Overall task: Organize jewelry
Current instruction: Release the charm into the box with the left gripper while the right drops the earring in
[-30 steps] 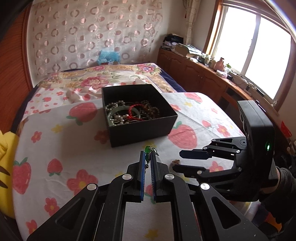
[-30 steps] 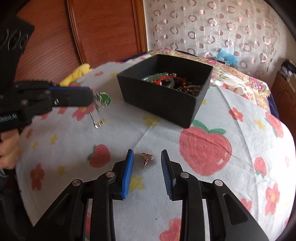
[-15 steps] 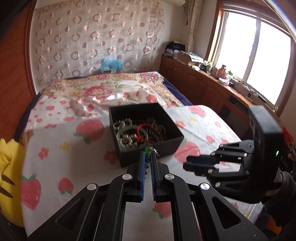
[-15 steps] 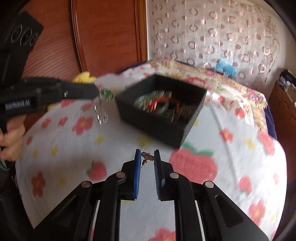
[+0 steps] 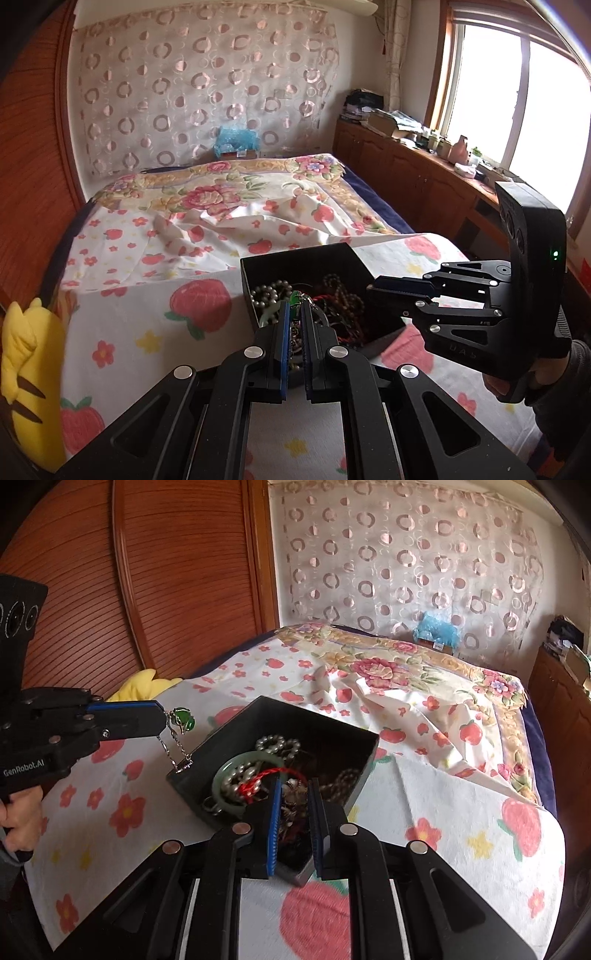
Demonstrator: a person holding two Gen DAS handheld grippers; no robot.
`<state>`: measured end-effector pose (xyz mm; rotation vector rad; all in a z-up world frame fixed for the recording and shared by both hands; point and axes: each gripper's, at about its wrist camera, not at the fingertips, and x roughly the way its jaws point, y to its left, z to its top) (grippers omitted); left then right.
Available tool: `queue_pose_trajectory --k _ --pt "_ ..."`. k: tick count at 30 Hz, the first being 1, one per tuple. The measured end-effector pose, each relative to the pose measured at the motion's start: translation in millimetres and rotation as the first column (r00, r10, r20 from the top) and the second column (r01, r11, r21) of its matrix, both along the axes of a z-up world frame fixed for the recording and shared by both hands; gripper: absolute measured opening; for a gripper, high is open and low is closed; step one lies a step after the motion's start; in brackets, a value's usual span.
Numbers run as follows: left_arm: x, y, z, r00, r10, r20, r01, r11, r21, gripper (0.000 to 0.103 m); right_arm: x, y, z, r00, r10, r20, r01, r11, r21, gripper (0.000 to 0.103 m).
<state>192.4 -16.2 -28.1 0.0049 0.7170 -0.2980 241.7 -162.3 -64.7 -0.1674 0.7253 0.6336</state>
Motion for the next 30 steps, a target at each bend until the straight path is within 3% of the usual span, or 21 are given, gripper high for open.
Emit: queue_pose_trajectory --k 3,16,18,20,24,25,28,30 --pt "7 -2 -2 1.0 -0.002 -0.006 0.002 1.0 0.004 0.005 3 -4 2 1.0 -0.011 0.006 0.011 1.0 0.017 0.035" --pt "39 -19 -16 0.999 0.004 -0.042 -0.003 0.999 0.035 0.005 -6 -31 7 0.998 -0.067 0.002 0.067 0.997 0.046 0.035" --pt "39 -22 -17 0.999 0.014 -0.047 -0.012 0.999 0.041 0.009 -10 -36 6 0.997 -0.08 -0.001 0.08 0.996 0.051 0.035" --pt "35 -23 -17 0.999 0.025 -0.04 -0.023 0.999 0.045 0.038 -16 -41 6 0.996 -0.095 0.001 0.094 0.994 0.052 0.035" --pt "23 -24 -13 0.998 0.053 -0.016 -0.052 0.997 0.064 0.059 -29 -50 7 0.993 -0.122 0.005 0.121 0.99 0.065 0.035" --pt "17 -23 -12 0.998 0.069 -0.008 -0.069 0.995 0.07 0.071 -32 -51 7 0.991 -0.133 0.008 0.132 0.989 0.066 0.035" --pt "1 -21 -6 0.995 0.1 0.022 -0.101 0.992 0.076 0.084 -47 -57 13 0.984 -0.176 0.031 0.173 0.982 0.079 0.052" --pt "-12 -19 -4 0.991 0.127 0.036 -0.13 0.988 0.08 0.092 -58 -60 18 0.977 -0.207 0.055 0.202 0.976 0.087 0.07"
